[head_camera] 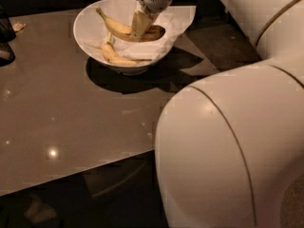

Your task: Pick banana from white bowl

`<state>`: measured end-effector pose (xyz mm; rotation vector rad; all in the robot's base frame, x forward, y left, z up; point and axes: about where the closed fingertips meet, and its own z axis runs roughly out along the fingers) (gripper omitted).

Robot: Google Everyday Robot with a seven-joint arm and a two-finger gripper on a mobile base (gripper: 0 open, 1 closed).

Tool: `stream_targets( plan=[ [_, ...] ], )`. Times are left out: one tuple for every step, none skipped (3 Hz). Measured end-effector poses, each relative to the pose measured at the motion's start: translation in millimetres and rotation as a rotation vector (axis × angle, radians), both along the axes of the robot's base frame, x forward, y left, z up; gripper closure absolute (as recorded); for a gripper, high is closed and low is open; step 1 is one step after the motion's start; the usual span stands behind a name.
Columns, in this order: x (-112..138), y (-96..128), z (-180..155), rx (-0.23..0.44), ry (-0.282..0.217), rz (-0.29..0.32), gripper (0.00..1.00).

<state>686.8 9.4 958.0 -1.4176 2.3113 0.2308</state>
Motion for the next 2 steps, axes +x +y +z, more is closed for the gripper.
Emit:
stream_targets(
  plan=[
    [-10.1, 2.2, 3.7, -0.006, 0.008, 0.012, 1.0],
    [-39.4, 4.2, 14.2, 0.028, 0.009, 0.028, 1.0]
  ],
)
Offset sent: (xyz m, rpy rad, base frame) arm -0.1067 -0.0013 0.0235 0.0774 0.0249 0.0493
